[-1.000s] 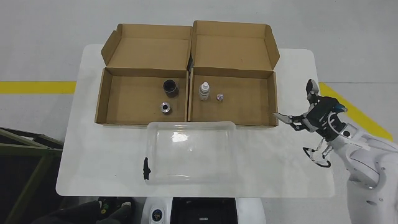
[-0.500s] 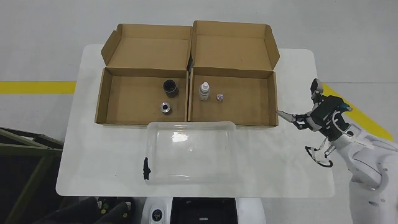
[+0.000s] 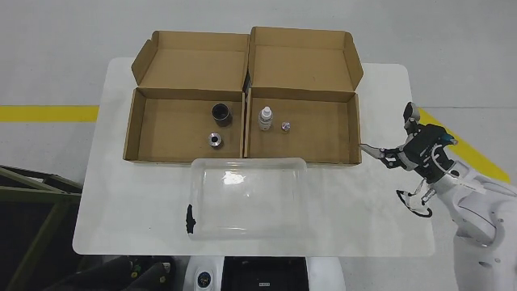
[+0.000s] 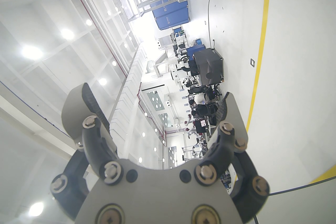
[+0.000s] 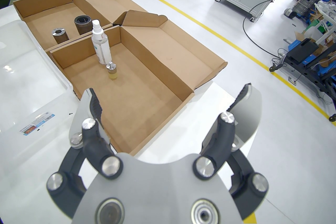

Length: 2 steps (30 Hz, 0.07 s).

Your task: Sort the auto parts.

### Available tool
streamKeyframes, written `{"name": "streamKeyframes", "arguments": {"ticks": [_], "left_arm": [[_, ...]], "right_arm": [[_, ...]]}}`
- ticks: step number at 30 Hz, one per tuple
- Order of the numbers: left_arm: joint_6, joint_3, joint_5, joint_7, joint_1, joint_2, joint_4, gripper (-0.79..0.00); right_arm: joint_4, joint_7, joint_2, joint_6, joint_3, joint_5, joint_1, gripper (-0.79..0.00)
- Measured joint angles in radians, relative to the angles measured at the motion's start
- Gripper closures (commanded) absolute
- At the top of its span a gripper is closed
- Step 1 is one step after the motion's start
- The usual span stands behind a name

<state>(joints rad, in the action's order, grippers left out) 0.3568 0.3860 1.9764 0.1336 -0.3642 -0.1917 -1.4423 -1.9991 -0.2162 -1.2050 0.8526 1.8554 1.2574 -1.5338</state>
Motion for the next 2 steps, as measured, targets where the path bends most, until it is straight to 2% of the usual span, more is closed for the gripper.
{"name": "streamKeyframes", "arguments": {"ticks": [2], "left_arm": [[0.000,0.000,0.000,0.000,0.000,0.000,0.000,-0.785]], "right_arm": [[0.000,0.000,0.000,0.000,0.000,0.000,0.000,-0.785]]}}
